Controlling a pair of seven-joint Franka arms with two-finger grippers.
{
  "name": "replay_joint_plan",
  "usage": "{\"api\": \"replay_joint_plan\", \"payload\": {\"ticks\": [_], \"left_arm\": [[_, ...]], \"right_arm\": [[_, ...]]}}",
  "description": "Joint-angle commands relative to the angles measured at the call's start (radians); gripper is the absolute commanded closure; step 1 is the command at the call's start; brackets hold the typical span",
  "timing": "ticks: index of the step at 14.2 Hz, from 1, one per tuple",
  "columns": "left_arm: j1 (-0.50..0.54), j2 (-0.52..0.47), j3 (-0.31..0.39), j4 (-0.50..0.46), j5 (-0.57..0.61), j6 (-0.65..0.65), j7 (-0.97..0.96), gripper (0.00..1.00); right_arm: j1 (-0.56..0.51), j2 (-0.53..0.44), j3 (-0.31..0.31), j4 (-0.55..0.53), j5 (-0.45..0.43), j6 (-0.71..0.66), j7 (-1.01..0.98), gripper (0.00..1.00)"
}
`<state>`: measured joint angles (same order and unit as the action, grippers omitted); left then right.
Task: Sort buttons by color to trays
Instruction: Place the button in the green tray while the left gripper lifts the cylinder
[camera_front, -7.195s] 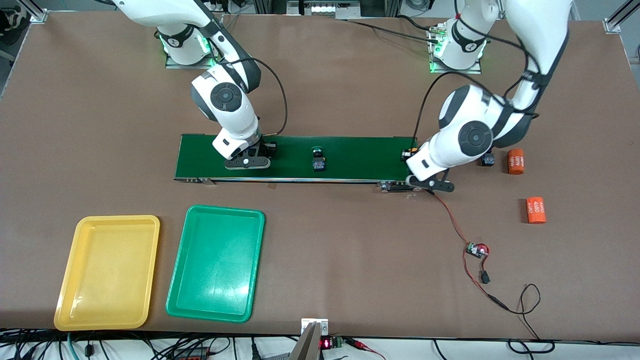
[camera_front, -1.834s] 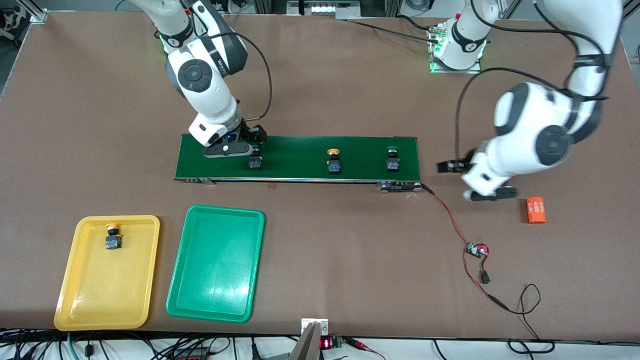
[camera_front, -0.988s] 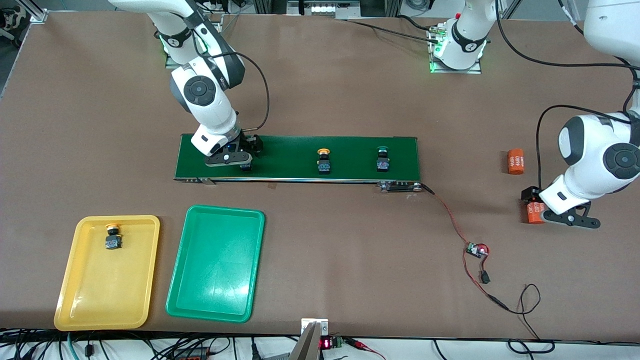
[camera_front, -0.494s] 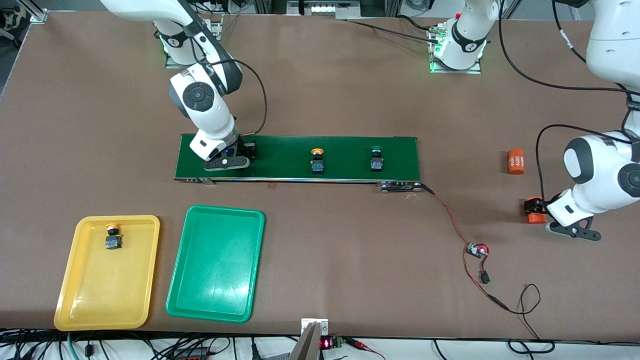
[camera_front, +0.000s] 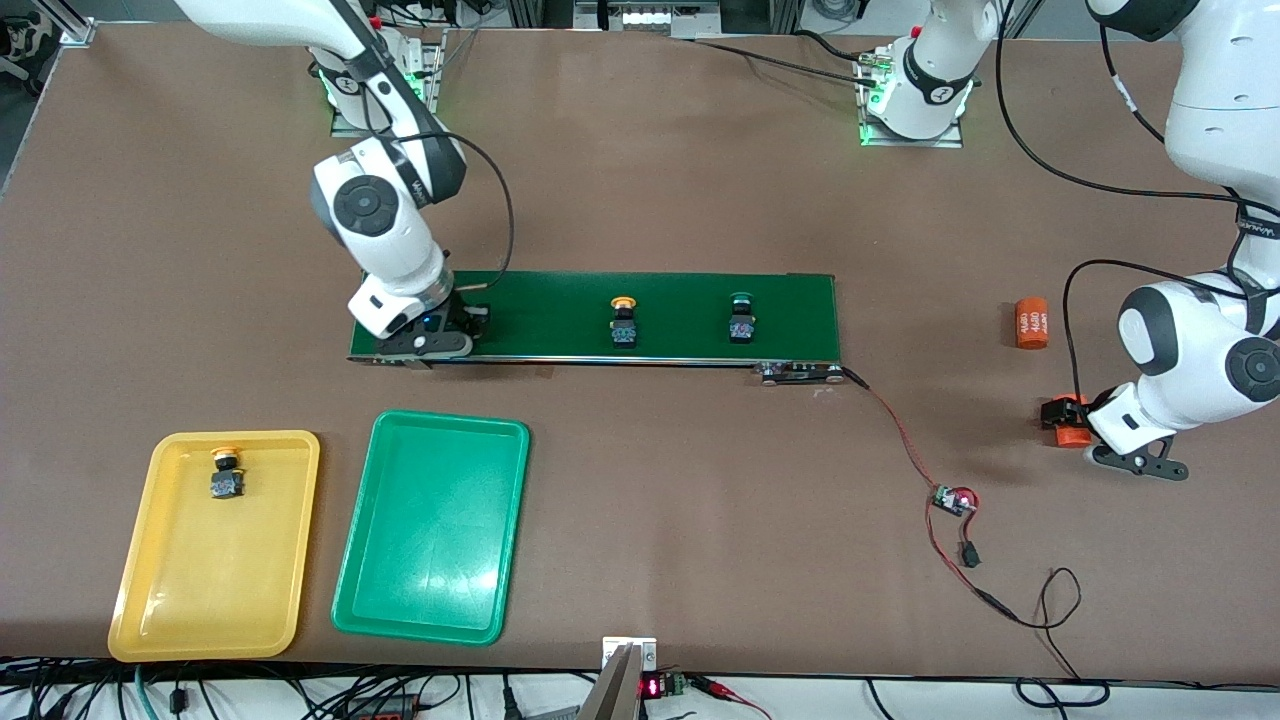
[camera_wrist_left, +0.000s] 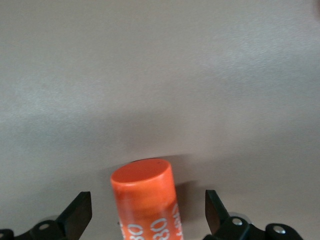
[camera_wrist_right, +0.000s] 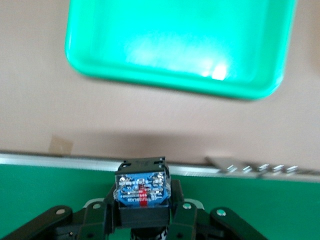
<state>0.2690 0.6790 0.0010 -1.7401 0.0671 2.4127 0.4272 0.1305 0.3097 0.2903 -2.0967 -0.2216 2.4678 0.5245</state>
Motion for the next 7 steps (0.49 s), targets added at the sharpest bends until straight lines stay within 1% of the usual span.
{"api": "replay_joint_plan", "payload": {"ticks": [1, 2, 3, 4, 5, 6, 7], "left_arm": [[-0.004, 0.024, 0.013, 0.019, -0.029, 0.003, 0.027, 0.12], [-0.007, 0.024, 0.013, 0.014, -0.029, -0.004, 0.016, 0.26], [-0.007, 0.022, 0.013, 0.011, -0.027, -0.012, 0.006, 0.48], [-0.007, 0.022, 0.013, 0.011, -0.030, -0.039, -0.017, 0.60], [-0.010, 0.017, 0.013, 0.013, -0.032, -0.061, -0.049, 0.67], [-0.014, 0.008, 0.013, 0.017, -0.032, -0.076, -0.056, 0.70], [-0.016, -0.005, 0.013, 0.022, -0.030, -0.086, -0.056, 0.70]], "right_arm": [[-0.023, -0.003, -0.008, 0.154, -0.009, -0.116, -0.052, 0.92], [-0.035, 0.008, -0.014, 0.194, -0.004, -0.116, -0.092, 0.92], [-0.046, 0.043, -0.025, 0.245, -0.004, -0.116, -0.133, 0.92], [-0.052, 0.083, -0.039, 0.286, -0.005, -0.115, -0.159, 0.92], [-0.052, 0.136, -0.049, 0.337, -0.007, -0.106, -0.172, 0.92], [-0.052, 0.187, -0.054, 0.387, -0.010, -0.102, -0.175, 0.92], [-0.052, 0.239, -0.059, 0.433, -0.012, -0.090, -0.176, 0.92]]}}
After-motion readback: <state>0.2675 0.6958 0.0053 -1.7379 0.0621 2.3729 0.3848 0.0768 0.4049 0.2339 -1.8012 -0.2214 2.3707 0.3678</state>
